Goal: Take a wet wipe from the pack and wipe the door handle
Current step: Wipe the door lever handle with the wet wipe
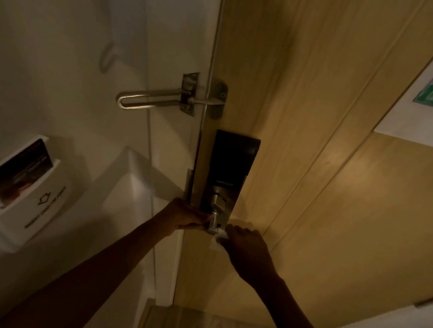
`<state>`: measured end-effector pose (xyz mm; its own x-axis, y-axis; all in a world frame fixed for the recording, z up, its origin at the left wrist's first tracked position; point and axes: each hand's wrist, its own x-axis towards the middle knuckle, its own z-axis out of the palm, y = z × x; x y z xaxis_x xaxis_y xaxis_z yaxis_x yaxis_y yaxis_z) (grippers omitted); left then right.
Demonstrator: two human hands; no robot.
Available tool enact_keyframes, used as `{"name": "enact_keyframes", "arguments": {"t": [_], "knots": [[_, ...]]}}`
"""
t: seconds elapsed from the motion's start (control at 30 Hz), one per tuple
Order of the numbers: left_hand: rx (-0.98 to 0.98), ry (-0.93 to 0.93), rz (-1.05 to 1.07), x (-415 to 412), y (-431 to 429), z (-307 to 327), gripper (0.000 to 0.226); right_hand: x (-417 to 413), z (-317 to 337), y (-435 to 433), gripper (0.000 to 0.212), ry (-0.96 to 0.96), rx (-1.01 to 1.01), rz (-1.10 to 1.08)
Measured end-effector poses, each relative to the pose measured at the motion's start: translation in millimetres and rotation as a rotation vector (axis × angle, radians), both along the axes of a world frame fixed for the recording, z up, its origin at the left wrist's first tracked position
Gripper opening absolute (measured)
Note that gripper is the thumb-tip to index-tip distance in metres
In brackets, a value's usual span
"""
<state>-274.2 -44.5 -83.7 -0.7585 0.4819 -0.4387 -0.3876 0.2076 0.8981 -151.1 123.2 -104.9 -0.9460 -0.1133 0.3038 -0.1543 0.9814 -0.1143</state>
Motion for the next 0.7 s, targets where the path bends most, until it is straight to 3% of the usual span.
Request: {"name": "enact_keyframes", "arguments": {"t": [0.23,0.5,0.7], "knots": [[0.007,-0.017,0.02,3.5,-0.9,-0.7,0.048,5.3,2.5,4.4,0.021,-0.013,-0.01,0.035],[0.034,-0.044,0.002,4.3,-1.8,6.6,0.044,-7.2,-1.3,-26.8,0.021,0.004,-0.001,-0.008],[0.097,-0.062,0.045,7.8,-2.2,4.3,0.047,12.6,-0.7,11.3,0.023,0.054,0.069,0.021]]}}
